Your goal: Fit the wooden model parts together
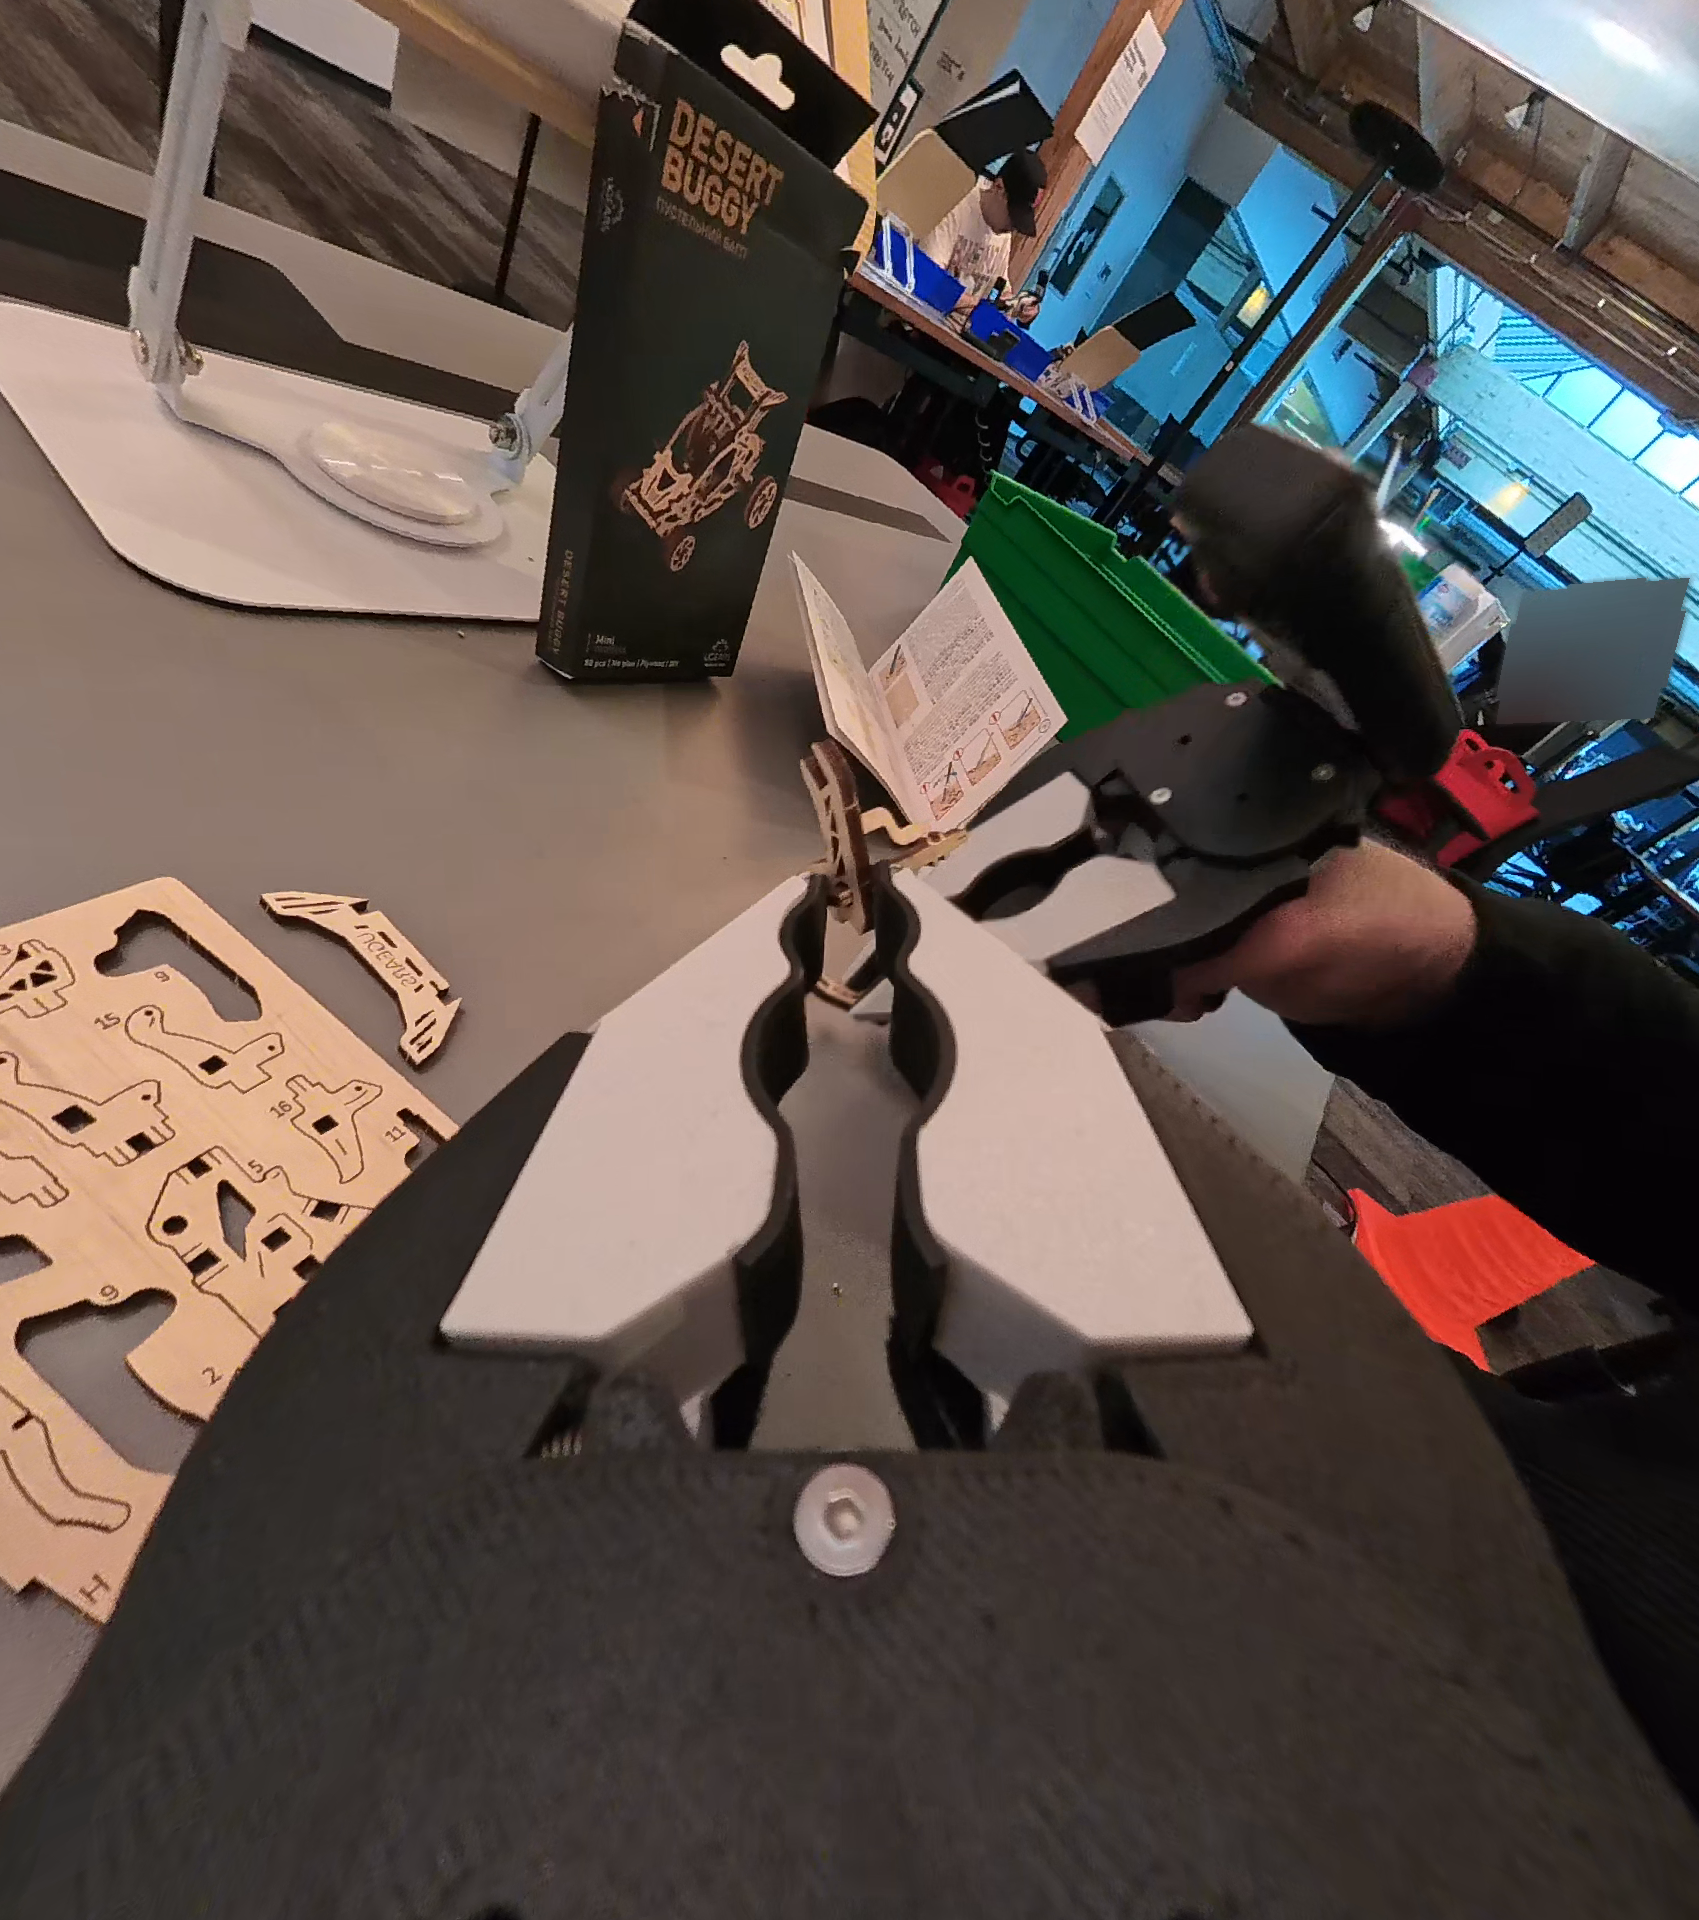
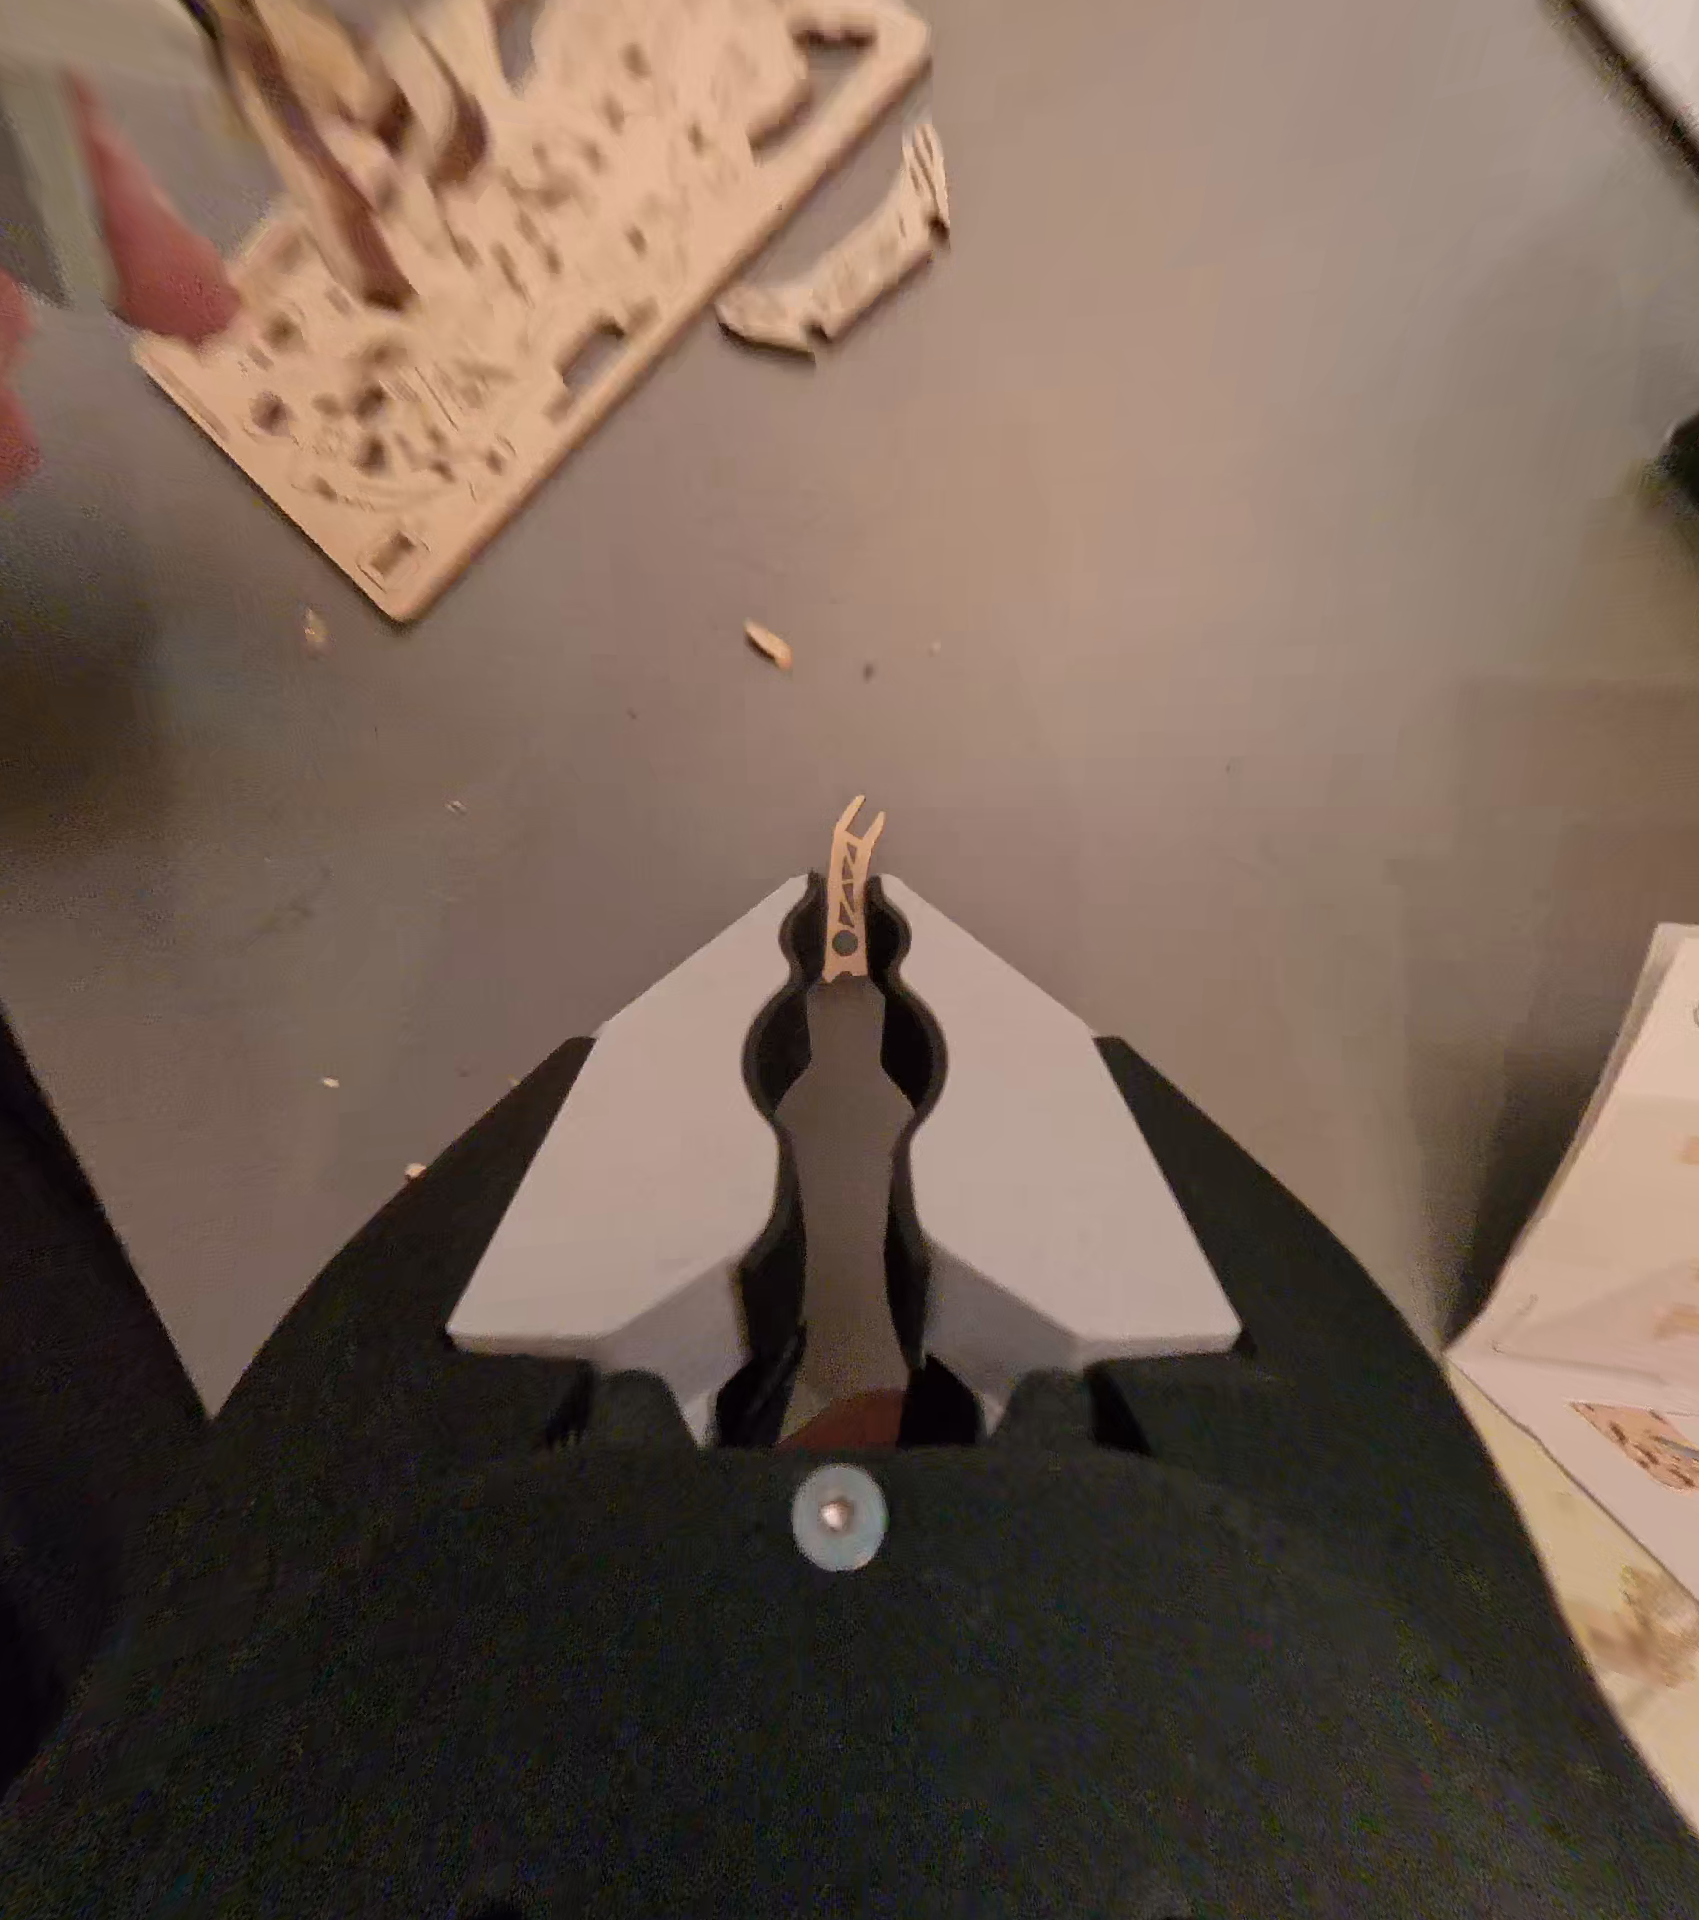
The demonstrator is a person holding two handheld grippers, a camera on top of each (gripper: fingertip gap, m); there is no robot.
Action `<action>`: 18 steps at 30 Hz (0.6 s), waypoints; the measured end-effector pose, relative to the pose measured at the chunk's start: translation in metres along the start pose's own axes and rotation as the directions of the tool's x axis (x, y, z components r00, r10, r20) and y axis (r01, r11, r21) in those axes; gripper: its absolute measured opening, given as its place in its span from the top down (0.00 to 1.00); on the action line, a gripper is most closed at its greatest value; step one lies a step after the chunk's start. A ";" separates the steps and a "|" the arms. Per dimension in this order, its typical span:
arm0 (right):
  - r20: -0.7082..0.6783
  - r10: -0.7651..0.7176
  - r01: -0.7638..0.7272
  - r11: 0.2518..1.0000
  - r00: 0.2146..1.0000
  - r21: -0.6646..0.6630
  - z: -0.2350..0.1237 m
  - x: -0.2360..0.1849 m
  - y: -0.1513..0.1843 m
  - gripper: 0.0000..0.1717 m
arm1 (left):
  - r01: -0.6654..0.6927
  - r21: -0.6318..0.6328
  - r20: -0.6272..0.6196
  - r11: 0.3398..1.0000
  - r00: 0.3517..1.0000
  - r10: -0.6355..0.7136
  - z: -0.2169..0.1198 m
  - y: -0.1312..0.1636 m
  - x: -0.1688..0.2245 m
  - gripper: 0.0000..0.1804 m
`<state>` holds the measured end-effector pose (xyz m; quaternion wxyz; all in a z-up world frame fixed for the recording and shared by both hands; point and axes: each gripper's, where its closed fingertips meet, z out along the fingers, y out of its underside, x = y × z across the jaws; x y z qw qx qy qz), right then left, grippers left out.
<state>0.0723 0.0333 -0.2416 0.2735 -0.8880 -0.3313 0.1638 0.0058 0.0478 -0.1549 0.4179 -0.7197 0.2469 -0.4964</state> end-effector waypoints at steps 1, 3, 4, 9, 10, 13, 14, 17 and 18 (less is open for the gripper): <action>0.039 0.039 -0.041 0.997 0.998 0.058 -0.005 -0.002 -0.007 0.97 | 0.000 0.003 0.002 1.000 1.000 0.000 0.000 -0.001 0.000 0.96; 0.168 0.122 -0.155 0.967 0.978 0.200 -0.019 -0.009 -0.028 0.97 | -0.007 0.012 0.002 1.000 1.000 0.007 -0.001 -0.003 0.001 0.96; 0.247 0.152 -0.223 0.930 0.957 0.292 -0.030 -0.013 -0.042 0.97 | -0.015 0.014 0.004 1.000 1.000 0.015 0.000 -0.004 0.001 0.96; 0.510 0.154 -0.450 0.718 0.846 0.531 -0.073 -0.017 -0.080 0.97 | -0.033 0.027 0.011 0.999 0.999 0.032 0.001 -0.008 0.006 0.96; 0.574 0.156 -0.512 0.673 0.804 0.534 -0.077 -0.018 -0.083 0.97 | -0.028 0.031 0.008 0.999 1.000 0.028 0.002 -0.010 0.008 0.96; 0.706 0.126 -0.642 0.548 0.697 0.536 -0.088 -0.019 -0.089 0.97 | -0.024 0.042 0.000 0.999 1.000 0.024 0.003 -0.013 0.013 0.96; 0.740 0.114 -0.679 0.507 0.663 0.531 -0.091 -0.019 -0.090 0.98 | -0.020 0.046 0.000 0.999 1.000 0.020 0.003 -0.015 0.015 0.96; 0.807 0.056 -0.748 0.419 0.588 0.516 -0.100 -0.019 -0.093 0.98 | -0.019 0.061 -0.006 0.998 1.000 0.019 0.004 -0.020 0.021 0.96; 0.821 0.034 -0.762 0.397 0.569 0.512 -0.102 -0.020 -0.094 0.97 | -0.021 0.062 -0.005 0.998 1.000 0.021 0.004 -0.022 0.023 0.96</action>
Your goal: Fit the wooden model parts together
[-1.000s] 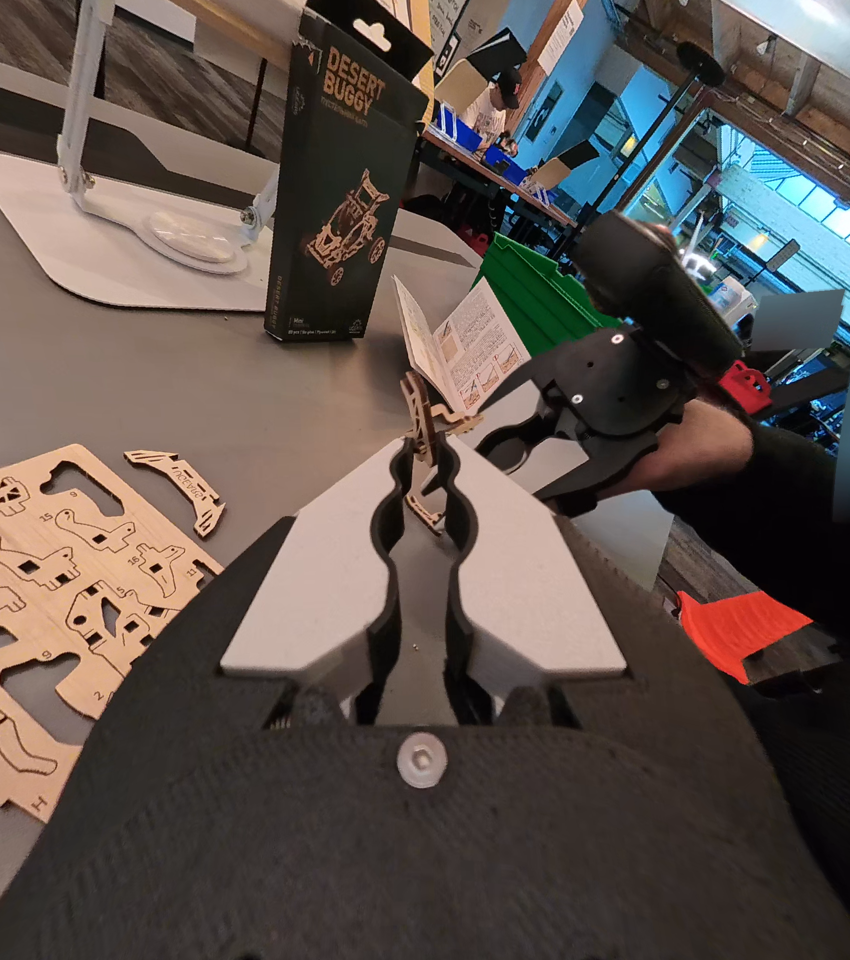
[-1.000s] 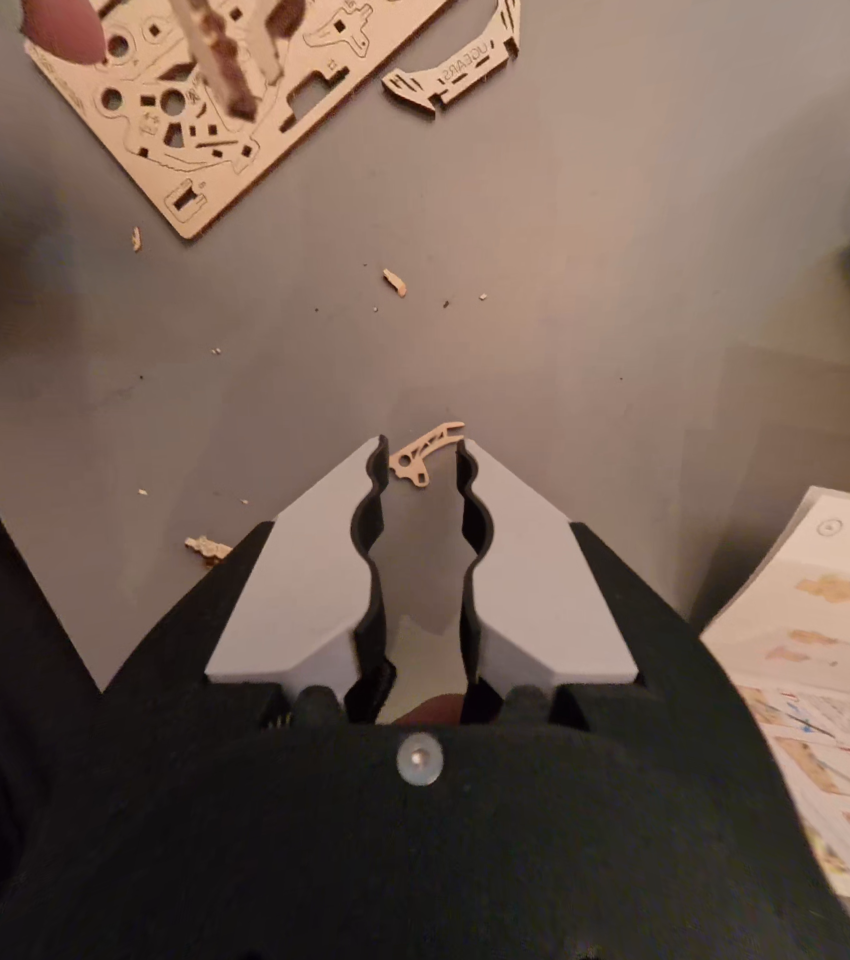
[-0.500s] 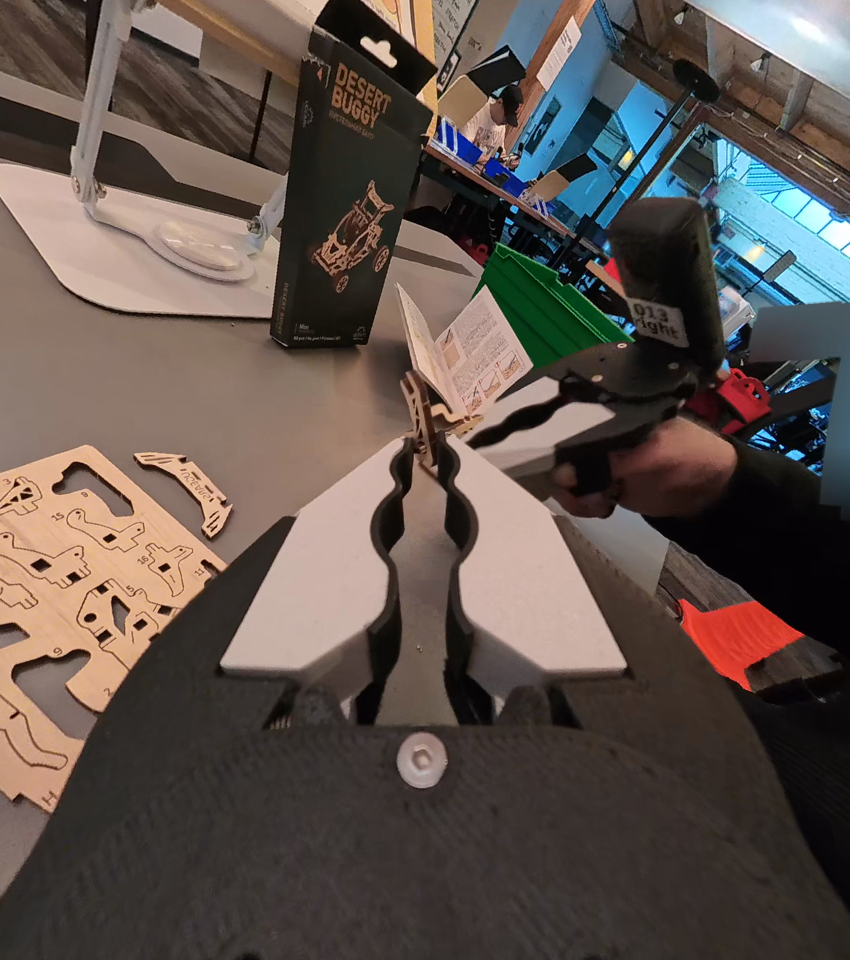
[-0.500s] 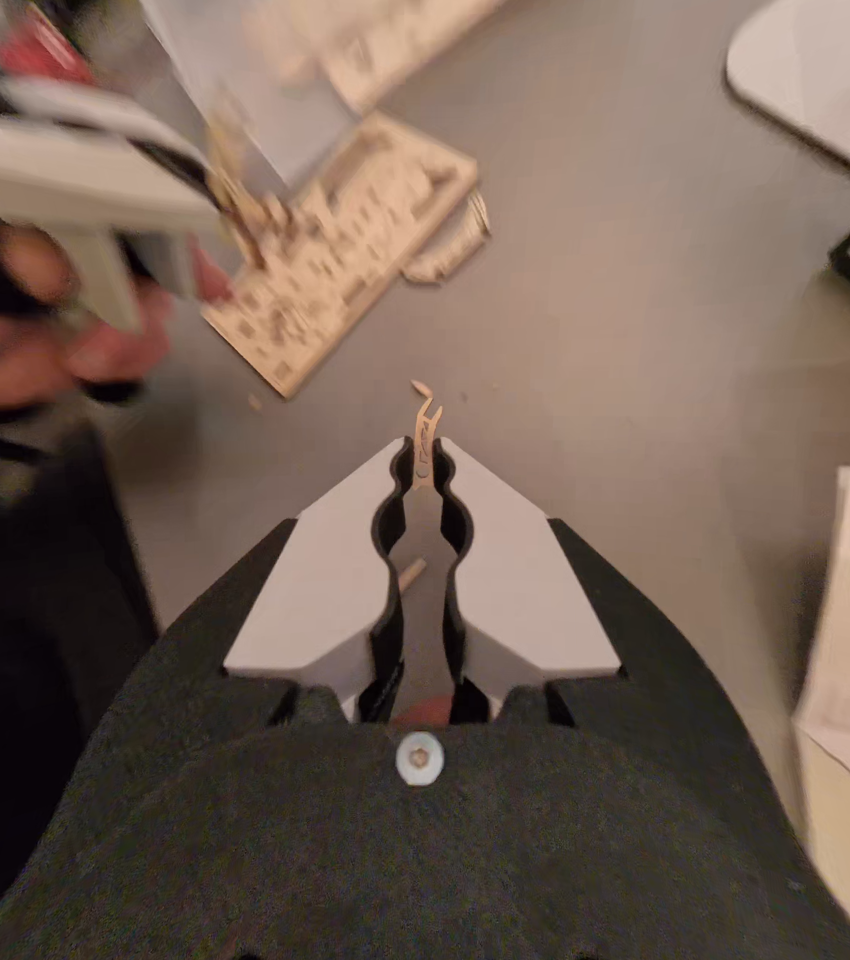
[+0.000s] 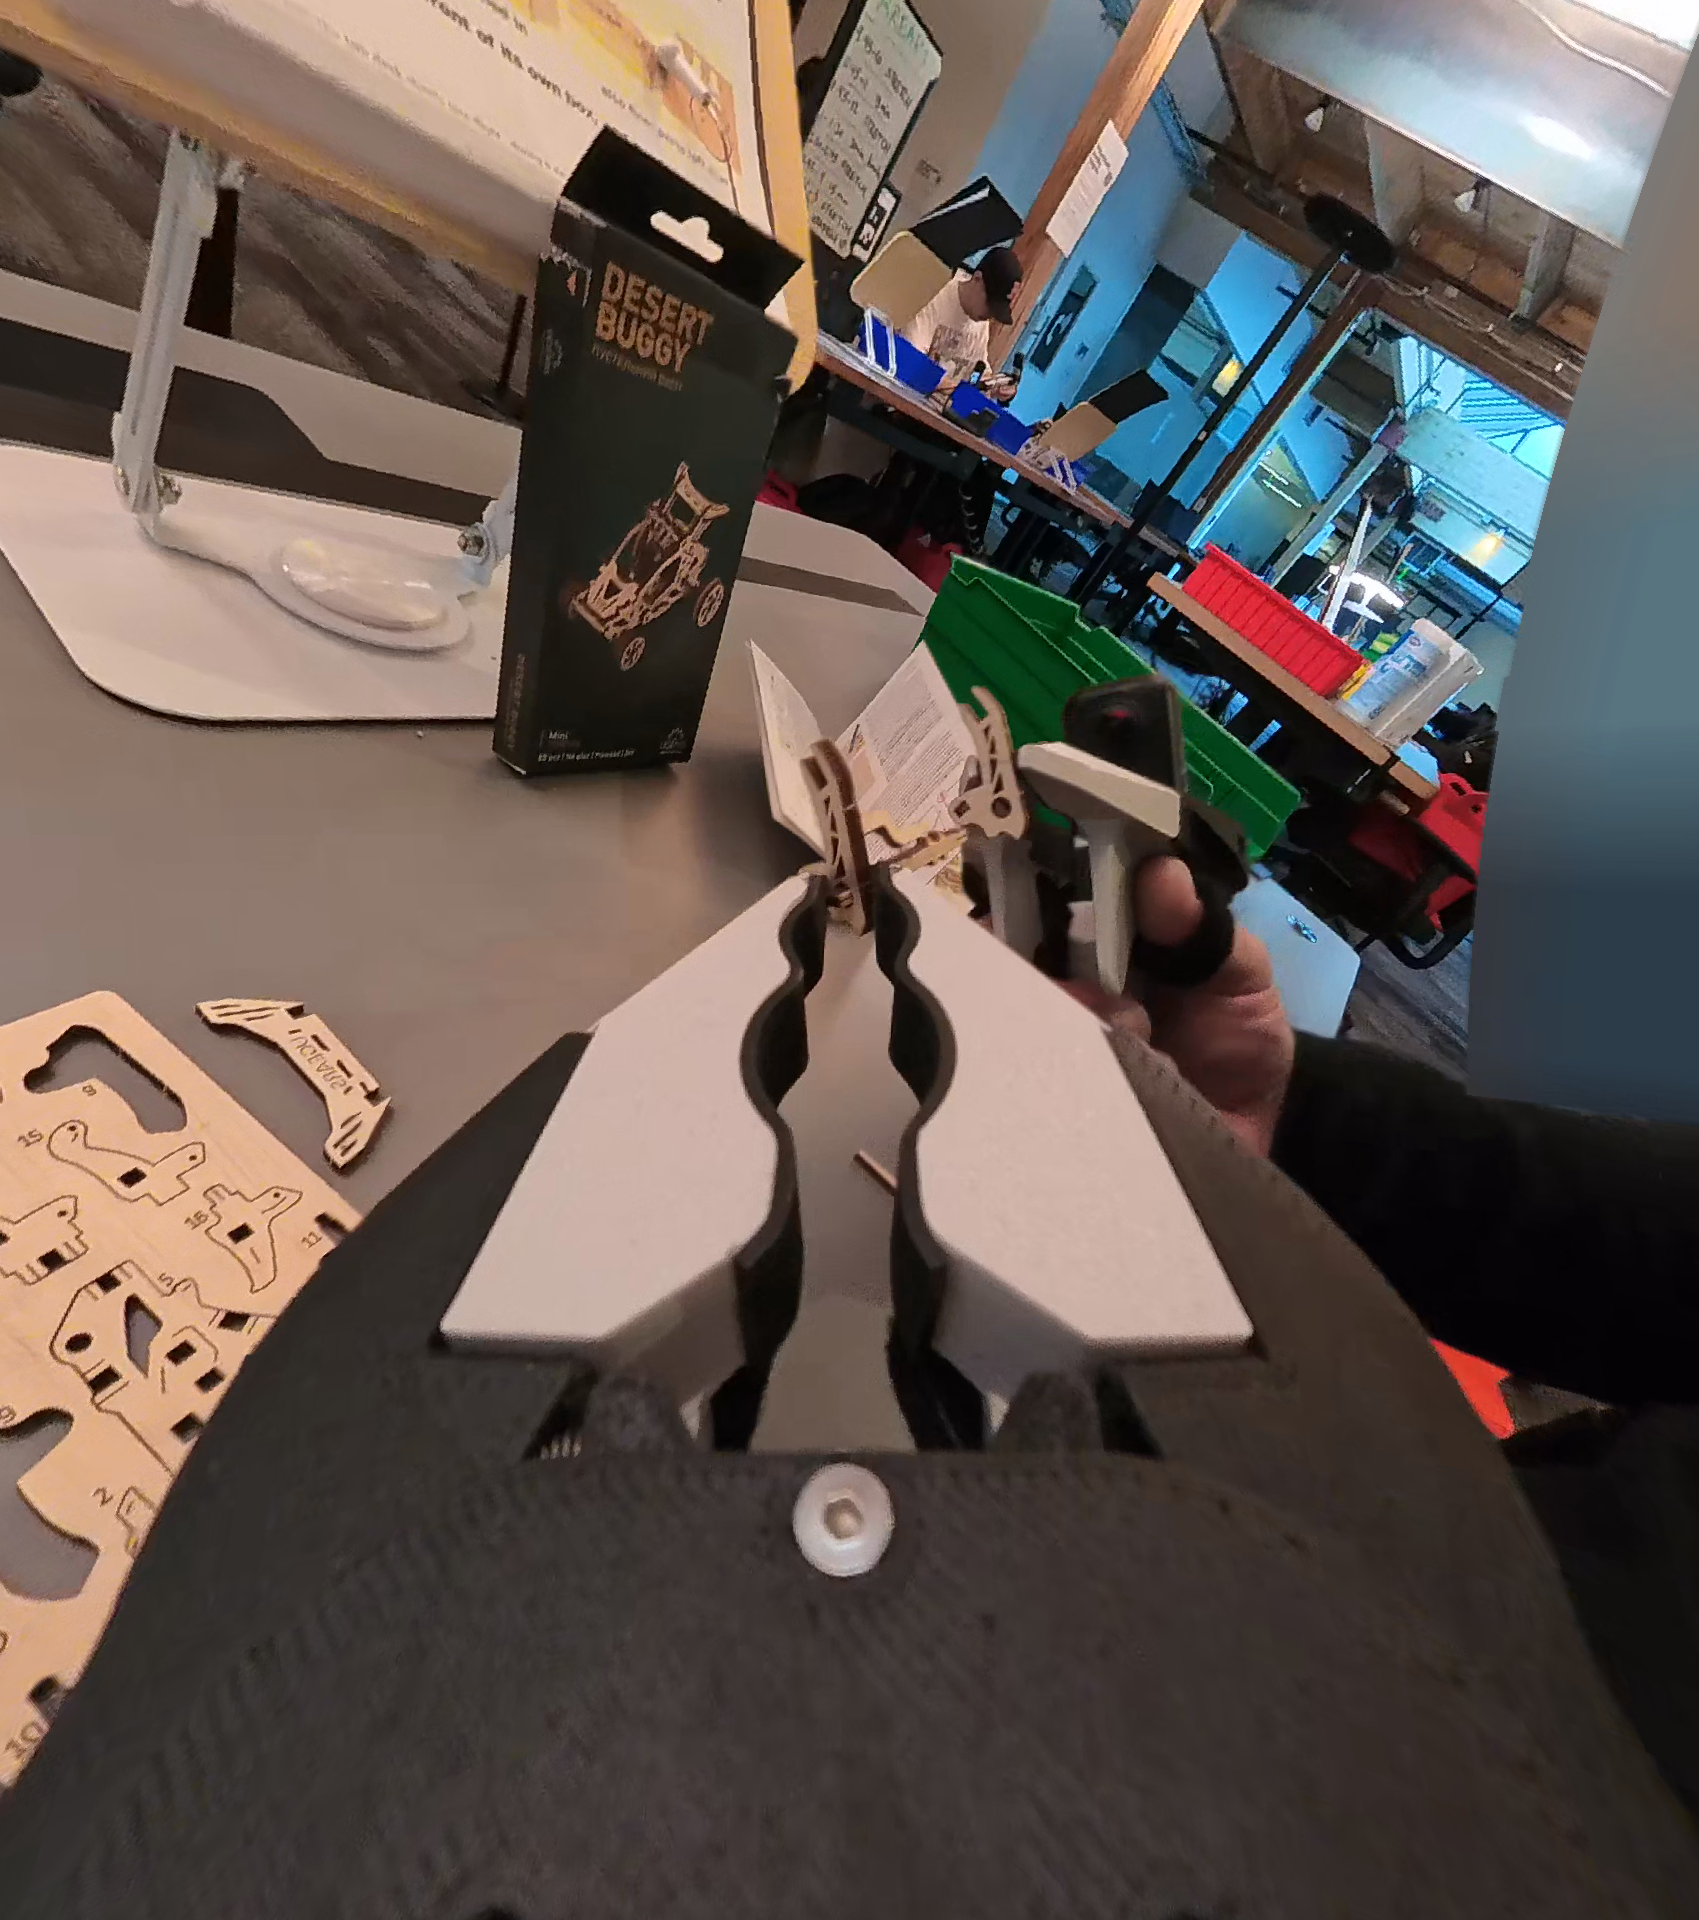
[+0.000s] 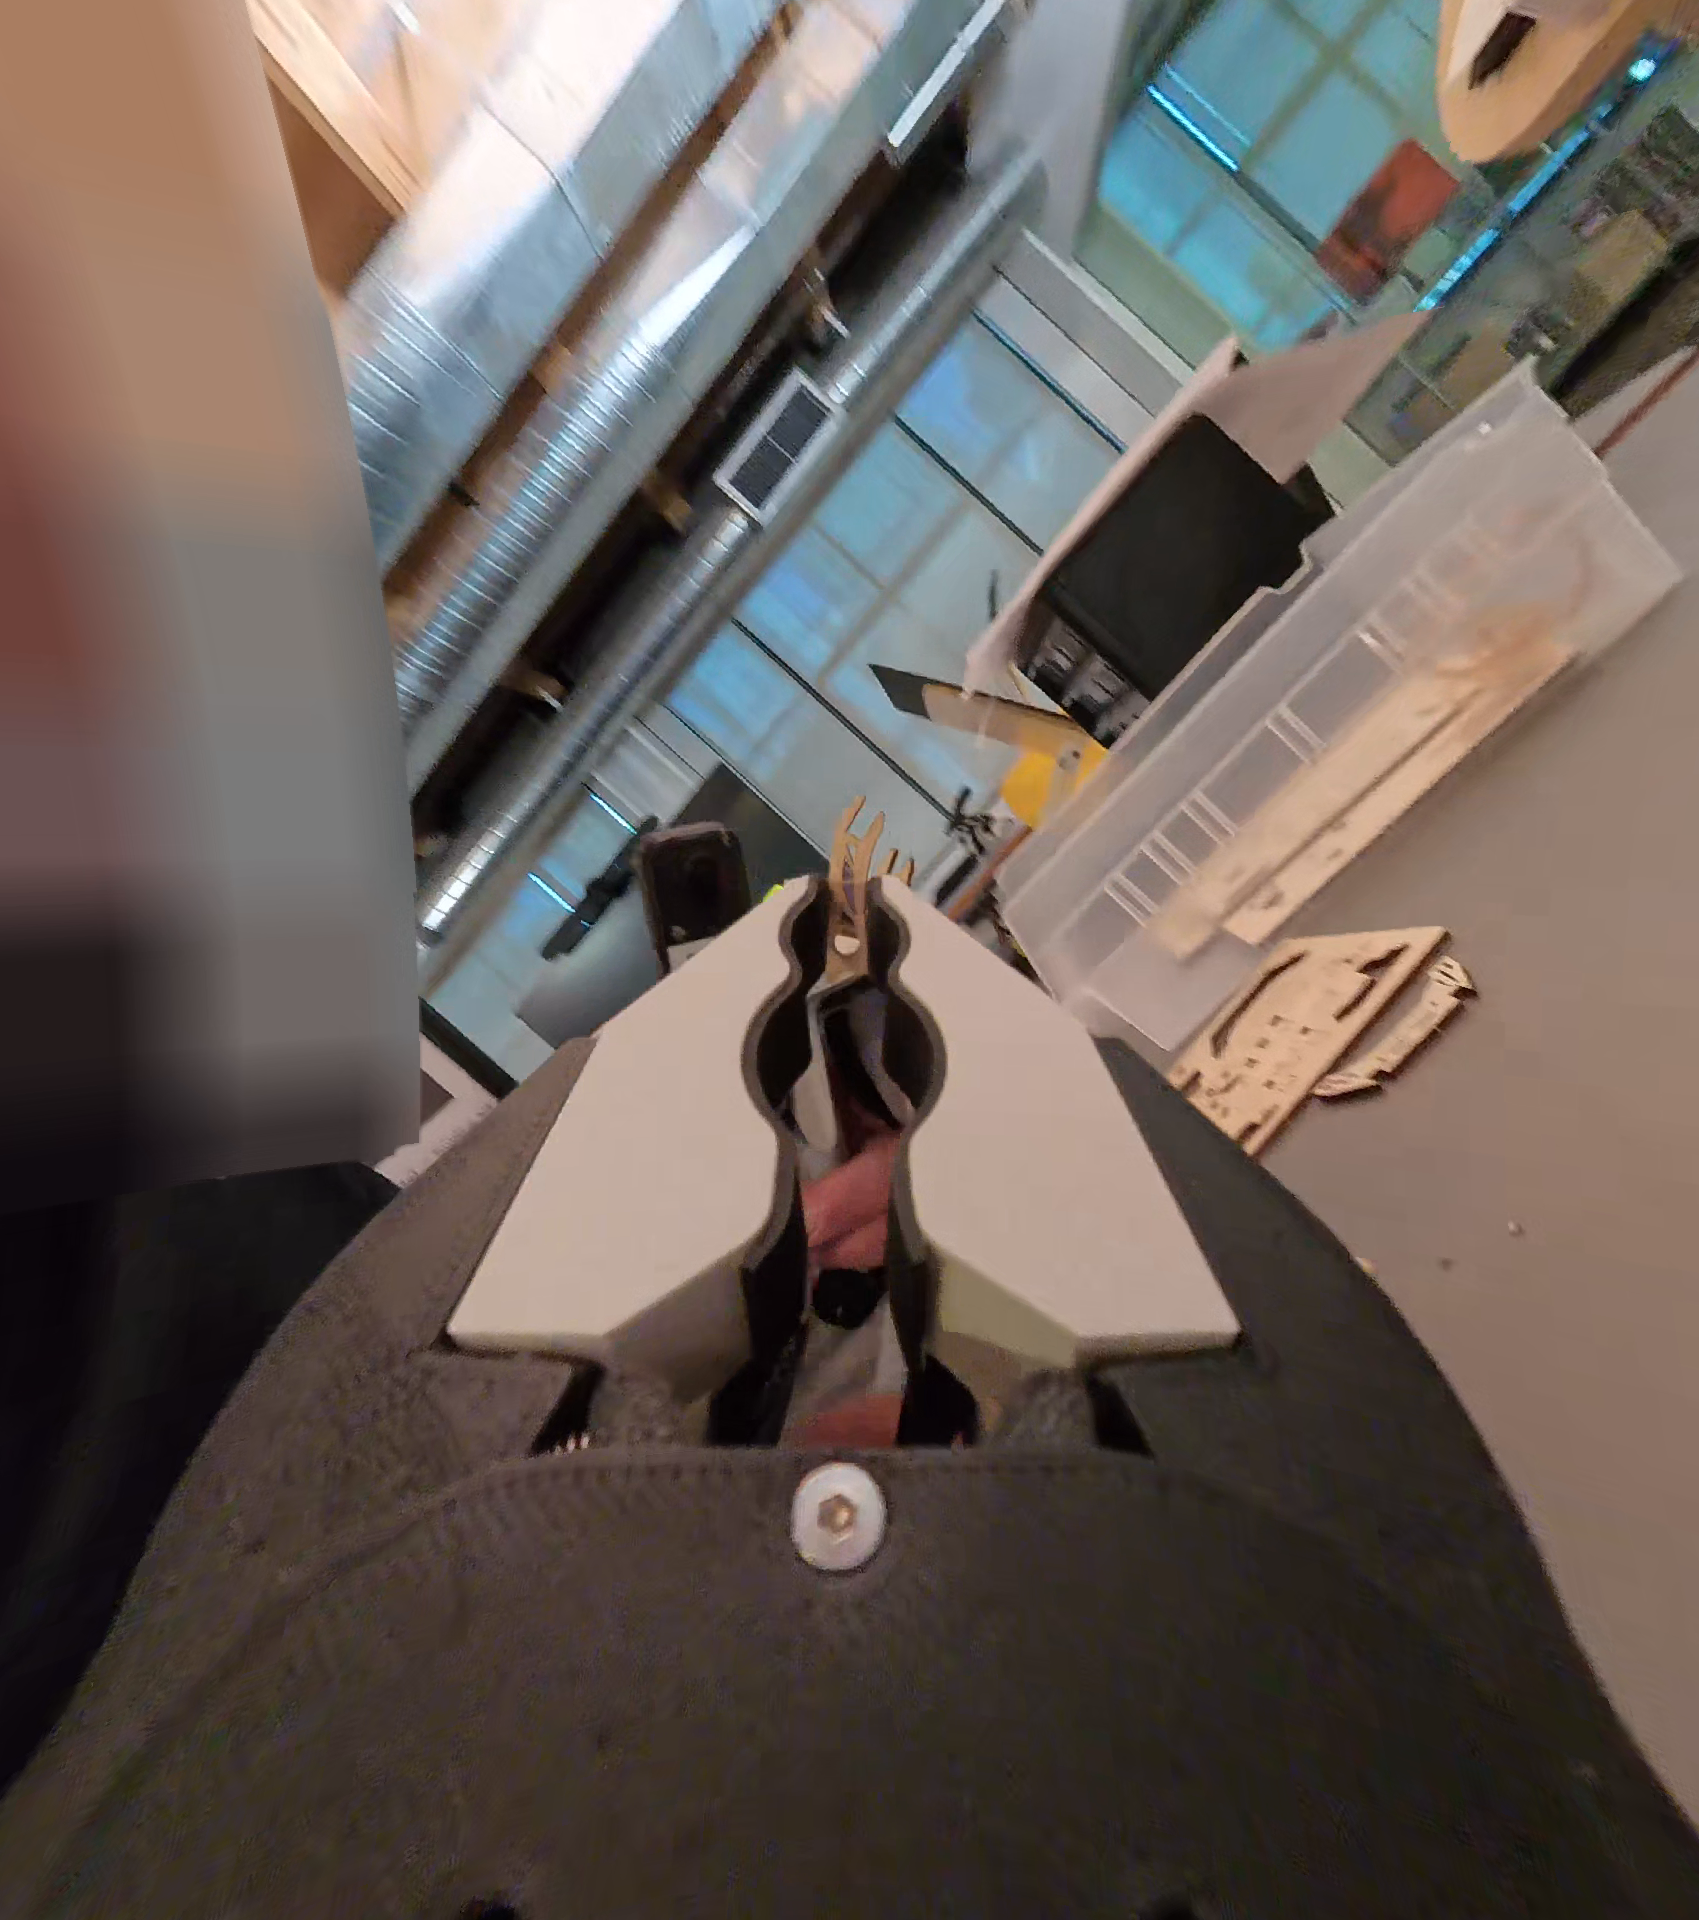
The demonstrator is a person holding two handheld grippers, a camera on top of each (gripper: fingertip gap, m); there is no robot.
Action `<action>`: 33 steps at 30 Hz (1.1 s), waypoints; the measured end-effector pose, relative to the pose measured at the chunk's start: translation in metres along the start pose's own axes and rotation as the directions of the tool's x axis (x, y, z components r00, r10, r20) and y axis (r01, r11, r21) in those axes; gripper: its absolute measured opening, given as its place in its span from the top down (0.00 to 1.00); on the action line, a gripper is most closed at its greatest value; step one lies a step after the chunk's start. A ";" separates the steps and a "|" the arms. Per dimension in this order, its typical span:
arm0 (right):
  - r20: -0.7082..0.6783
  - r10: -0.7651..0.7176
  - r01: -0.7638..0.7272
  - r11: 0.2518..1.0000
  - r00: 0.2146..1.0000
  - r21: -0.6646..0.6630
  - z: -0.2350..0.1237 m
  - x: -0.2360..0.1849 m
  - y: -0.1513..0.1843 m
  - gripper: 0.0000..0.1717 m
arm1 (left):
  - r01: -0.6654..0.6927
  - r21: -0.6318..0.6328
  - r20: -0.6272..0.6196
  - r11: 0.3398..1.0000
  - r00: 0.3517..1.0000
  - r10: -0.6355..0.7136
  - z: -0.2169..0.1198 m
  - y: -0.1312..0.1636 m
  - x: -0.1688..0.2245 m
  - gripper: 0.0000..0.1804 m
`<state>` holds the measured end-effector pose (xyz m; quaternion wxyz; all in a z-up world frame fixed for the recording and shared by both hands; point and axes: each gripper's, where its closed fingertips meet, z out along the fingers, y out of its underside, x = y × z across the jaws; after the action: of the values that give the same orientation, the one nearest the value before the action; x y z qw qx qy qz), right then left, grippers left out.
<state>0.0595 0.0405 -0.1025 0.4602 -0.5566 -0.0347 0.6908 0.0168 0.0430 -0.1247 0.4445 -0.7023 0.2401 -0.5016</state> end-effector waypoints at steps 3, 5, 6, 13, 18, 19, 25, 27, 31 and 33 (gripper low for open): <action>0.067 0.027 -0.030 0.998 0.997 0.049 0.000 -0.004 -0.003 0.97 | 0.007 0.015 -0.012 1.000 1.000 -0.007 0.001 -0.007 0.008 0.96; 0.096 0.018 -0.024 0.998 0.995 0.060 0.002 -0.007 -0.002 0.97 | 0.013 0.011 -0.011 1.000 1.000 -0.013 0.001 -0.008 0.012 0.96; 0.106 0.013 -0.021 0.997 0.994 0.070 0.003 -0.008 -0.003 0.97 | 0.018 0.012 -0.011 1.000 1.000 -0.018 0.002 -0.008 0.014 0.96; 0.123 -0.018 0.013 0.999 0.992 0.045 0.011 -0.012 0.000 0.98 | 0.000 0.033 0.014 0.999 1.000 0.000 0.001 -0.014 0.015 0.96; 0.120 -0.029 0.023 0.998 0.992 0.050 0.011 -0.012 -0.001 0.98 | -0.027 0.024 0.025 0.999 0.999 0.026 0.001 -0.014 0.015 0.96; 0.119 -0.031 0.025 0.998 0.992 0.051 0.011 -0.012 -0.001 0.98 | -0.030 0.021 0.026 0.999 0.999 0.029 0.002 -0.013 0.016 0.96; 0.113 -0.045 0.039 0.998 0.993 0.054 0.011 -0.012 -0.001 0.98 | -0.033 0.024 0.027 0.999 0.999 0.032 0.002 -0.014 0.016 0.96; 0.104 -0.062 0.057 0.997 0.993 0.052 0.011 -0.012 -0.001 0.98 | -0.041 0.021 0.032 0.999 0.999 0.040 0.002 -0.013 0.016 0.96; 0.092 -0.091 0.086 0.995 0.992 0.056 0.012 -0.013 -0.002 0.98 | -0.053 0.019 0.035 0.998 0.998 0.052 0.002 -0.014 0.016 0.96; 0.081 -0.100 0.095 0.994 0.992 0.057 0.013 -0.013 -0.002 0.97 | -0.054 0.021 0.036 0.998 0.998 0.053 0.002 -0.014 0.016 0.96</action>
<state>0.0500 0.0391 -0.0868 0.5060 -0.5125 -0.0628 0.6909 0.0233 0.0382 -0.1047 0.4695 -0.6996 0.2454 -0.4795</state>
